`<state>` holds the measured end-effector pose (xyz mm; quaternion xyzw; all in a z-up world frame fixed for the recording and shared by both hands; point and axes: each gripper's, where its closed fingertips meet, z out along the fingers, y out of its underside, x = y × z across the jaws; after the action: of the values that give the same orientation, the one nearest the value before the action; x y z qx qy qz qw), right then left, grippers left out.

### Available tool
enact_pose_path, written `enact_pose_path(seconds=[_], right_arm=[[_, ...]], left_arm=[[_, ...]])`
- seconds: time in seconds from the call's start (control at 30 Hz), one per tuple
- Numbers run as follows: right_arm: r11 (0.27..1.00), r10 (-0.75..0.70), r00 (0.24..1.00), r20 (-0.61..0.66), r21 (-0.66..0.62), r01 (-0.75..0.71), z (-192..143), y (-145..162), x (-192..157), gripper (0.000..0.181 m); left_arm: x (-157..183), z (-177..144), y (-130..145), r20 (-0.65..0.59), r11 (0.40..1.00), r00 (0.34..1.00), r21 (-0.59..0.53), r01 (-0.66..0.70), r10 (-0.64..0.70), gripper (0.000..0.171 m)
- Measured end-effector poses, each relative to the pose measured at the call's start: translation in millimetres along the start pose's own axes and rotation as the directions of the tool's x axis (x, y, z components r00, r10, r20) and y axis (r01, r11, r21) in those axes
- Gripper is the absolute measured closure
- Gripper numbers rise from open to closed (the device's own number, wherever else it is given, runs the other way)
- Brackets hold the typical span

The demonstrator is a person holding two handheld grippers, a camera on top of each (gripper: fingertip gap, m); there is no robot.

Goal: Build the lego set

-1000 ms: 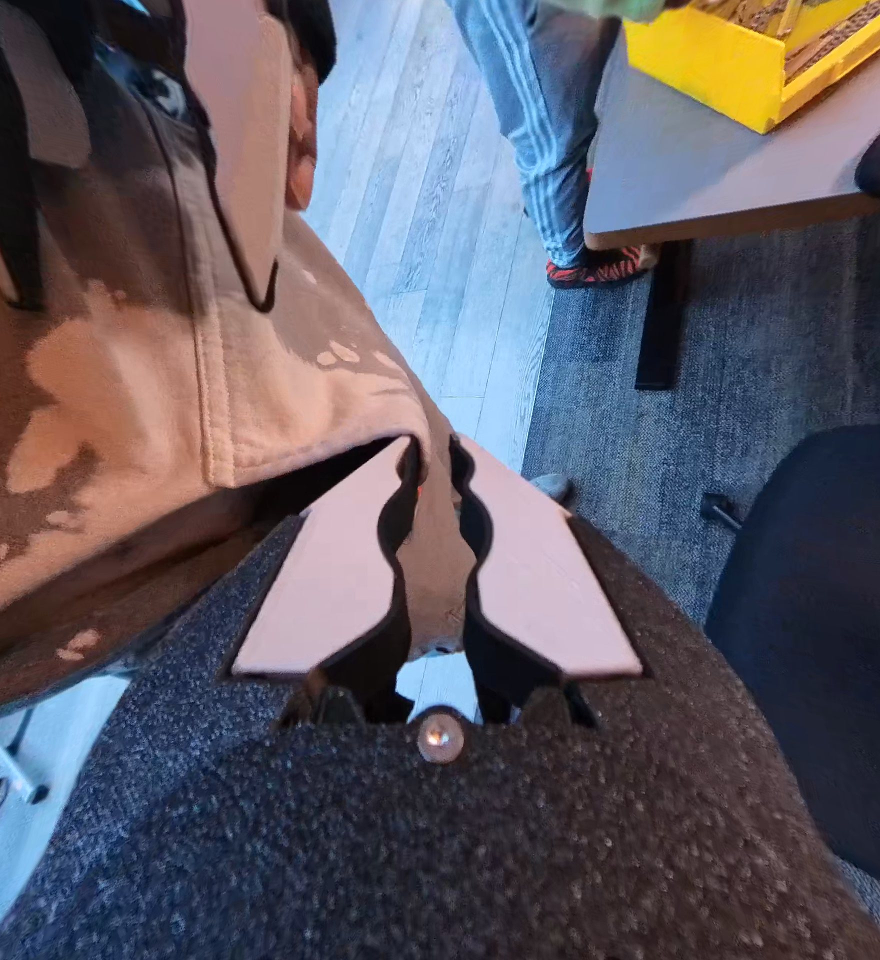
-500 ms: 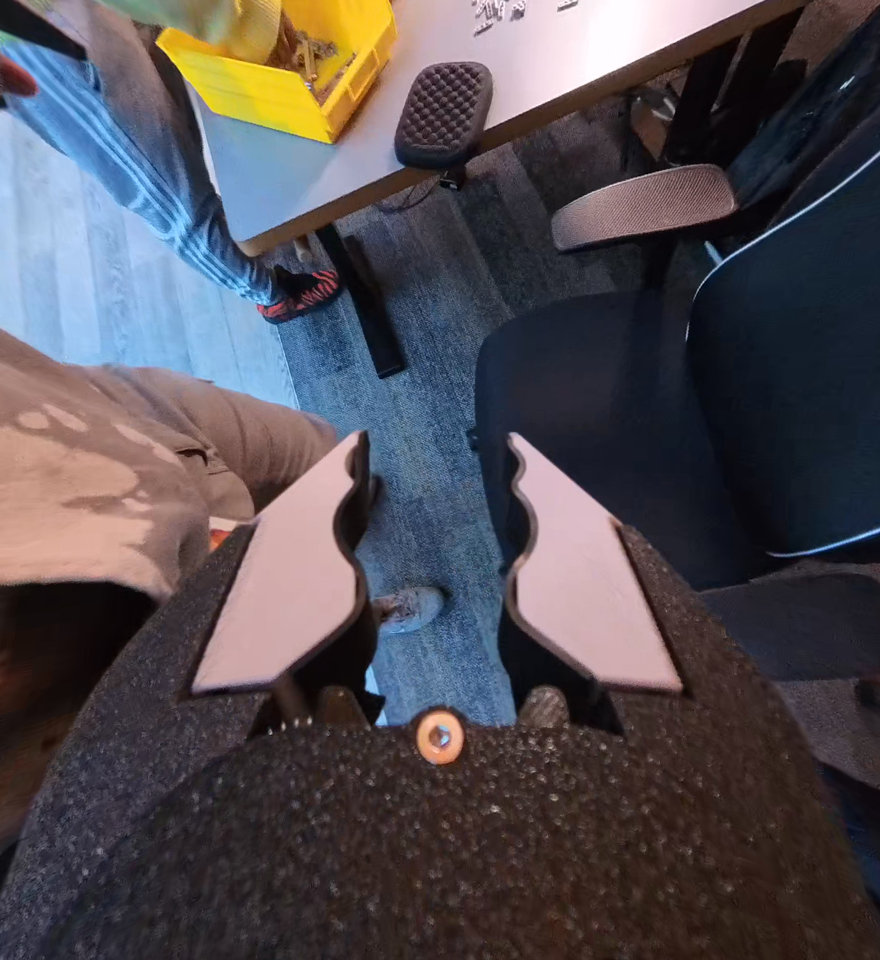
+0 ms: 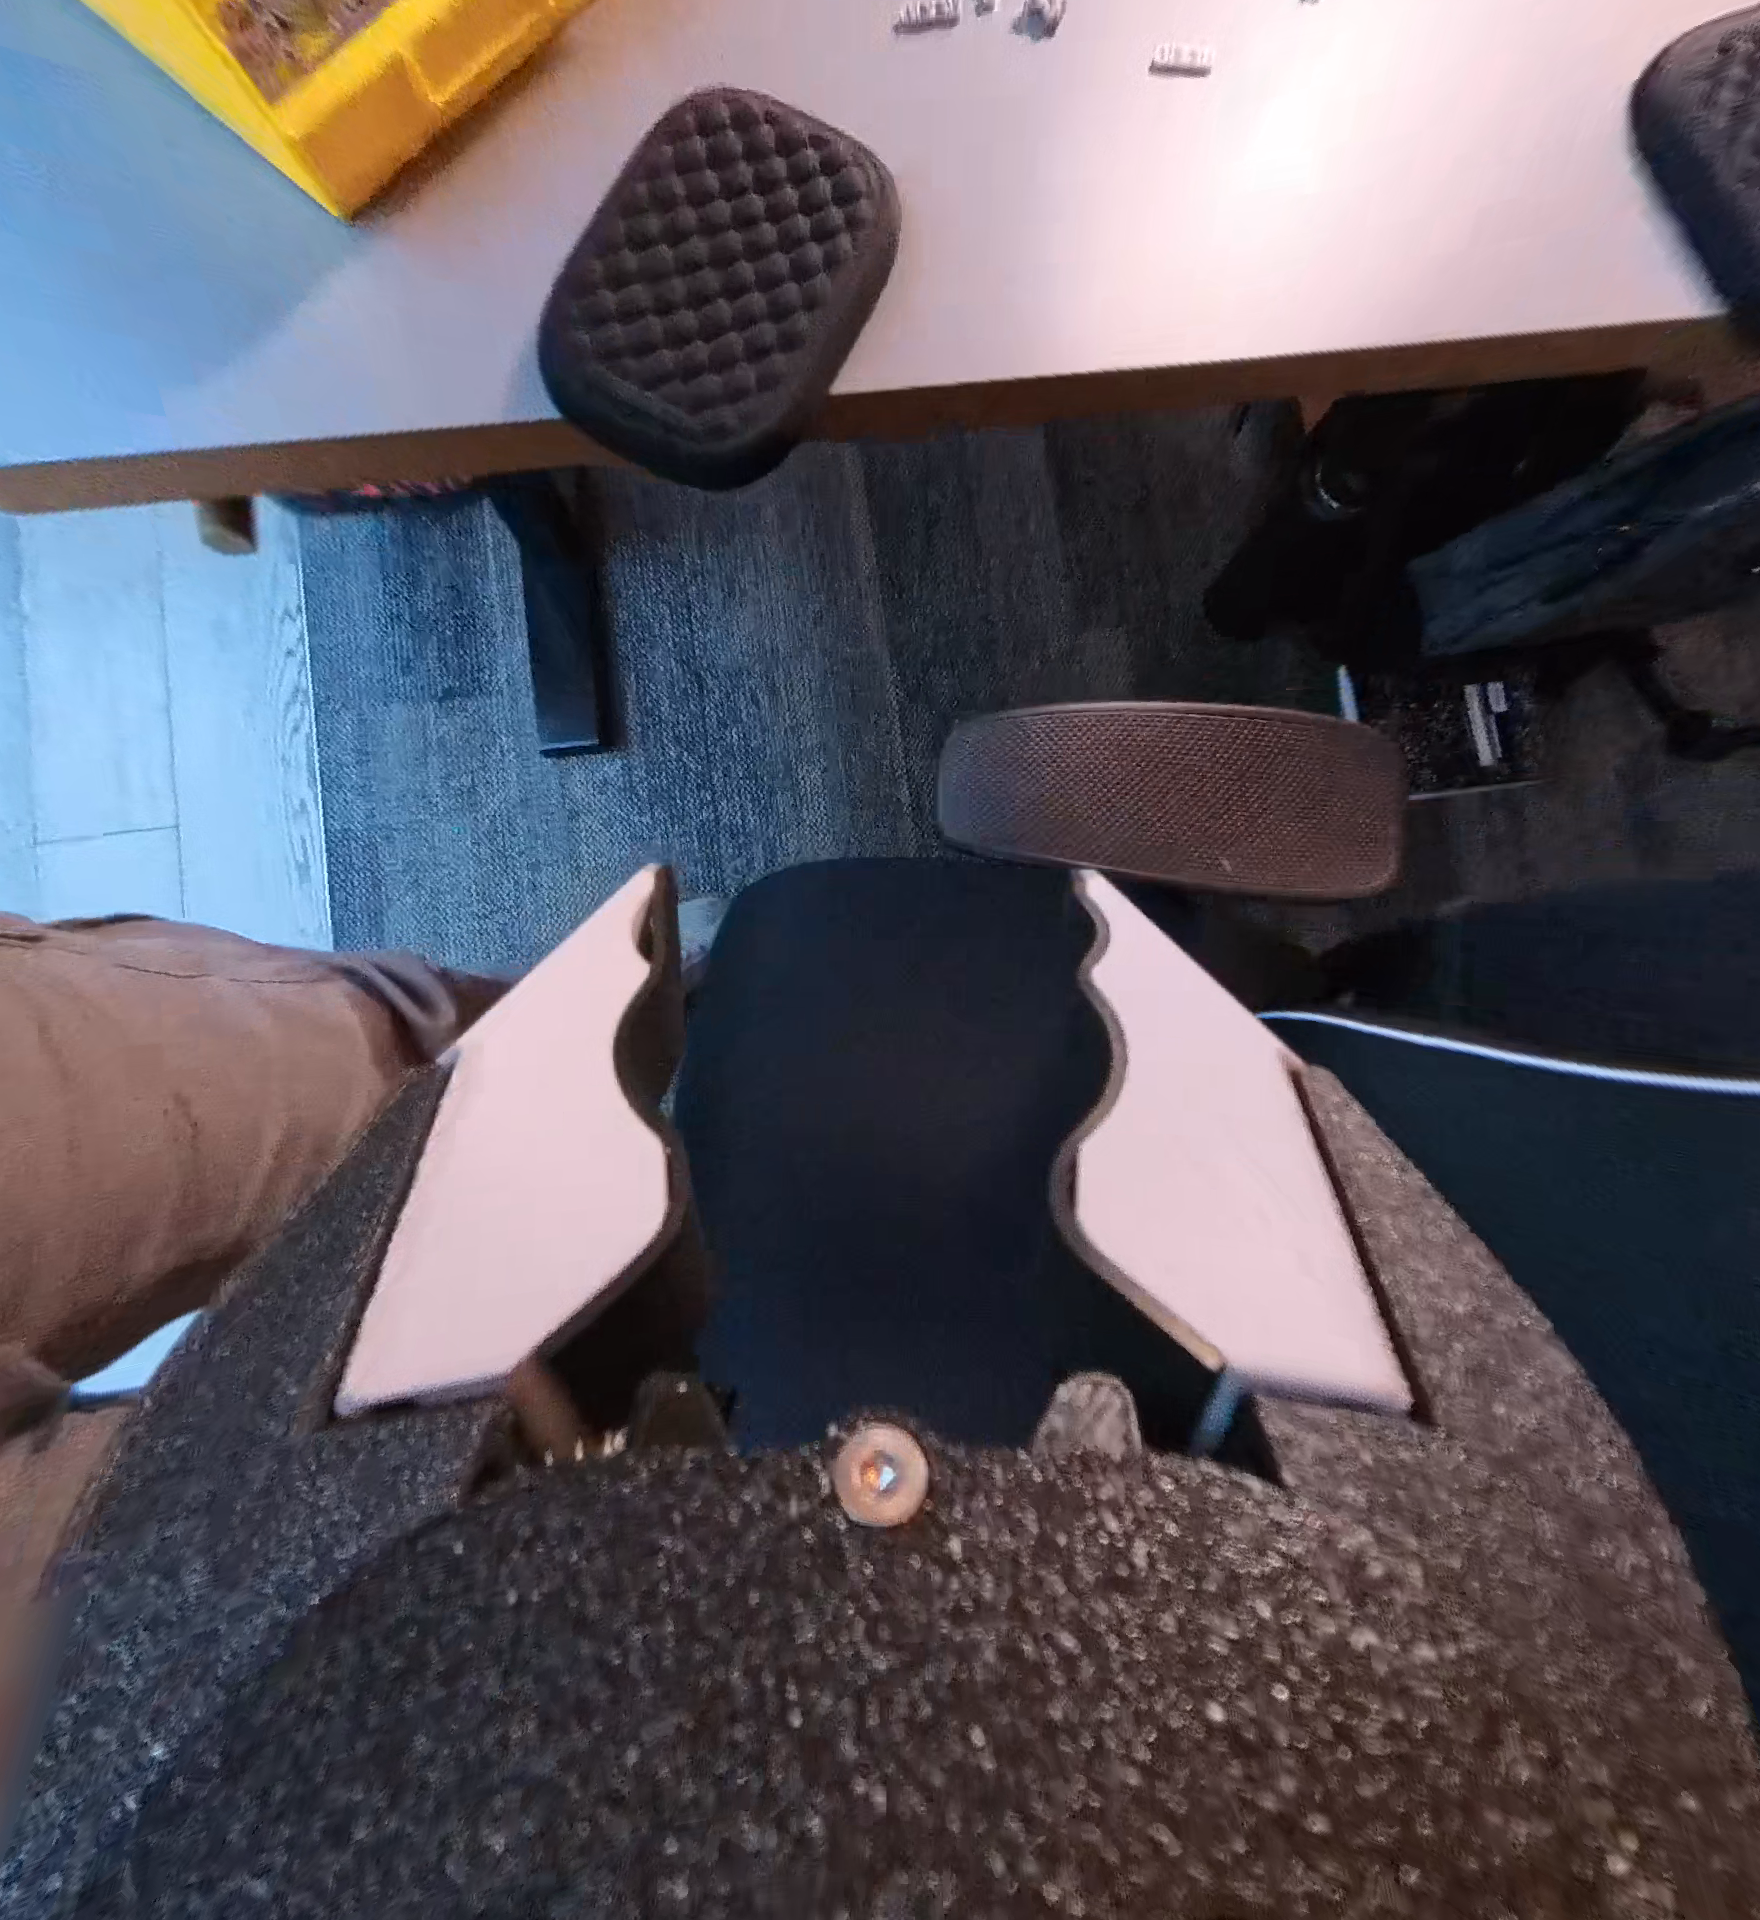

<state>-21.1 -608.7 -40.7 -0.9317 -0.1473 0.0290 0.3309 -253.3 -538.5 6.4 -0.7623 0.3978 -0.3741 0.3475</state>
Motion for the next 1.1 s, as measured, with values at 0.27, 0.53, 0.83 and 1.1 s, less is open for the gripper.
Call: enact_pose_path(seconds=[0.27, 0.53, 0.83, 1.1], right_arm=[[0.957, -0.142, 0.986, 0.085, -0.242, 0.159, 217.5, 13.1, 63.2, 0.087], [0.912, -0.22, 0.971, 0.097, -0.333, 0.24, 266.1, 54.3, 84.4, 0.086], [0.946, -0.156, 0.985, 0.067, -0.278, 0.169, 262.5, 55.3, 99.1, 0.097], [0.948, -0.149, 0.98, 0.129, -0.264, 0.179, 255.9, 58.1, 122.5, 0.116]], left_arm=[[-103.3, 88.8, 14.4, -0.039, 0.994, 0.998, -0.096, 0.051, -0.055, 0.116], [-96.2, 126.4, 20.1, -0.14, 0.982, 0.988, -0.183, 0.04, -0.067, 0.116], [-85.4, 150.6, 16.5, -0.14, 0.981, 0.986, -0.184, 0.065, -0.092, 0.115], [-68.9, 149.6, 49.5, -0.004, 0.959, 0.97, -0.151, 0.241, -0.244, 0.116]])
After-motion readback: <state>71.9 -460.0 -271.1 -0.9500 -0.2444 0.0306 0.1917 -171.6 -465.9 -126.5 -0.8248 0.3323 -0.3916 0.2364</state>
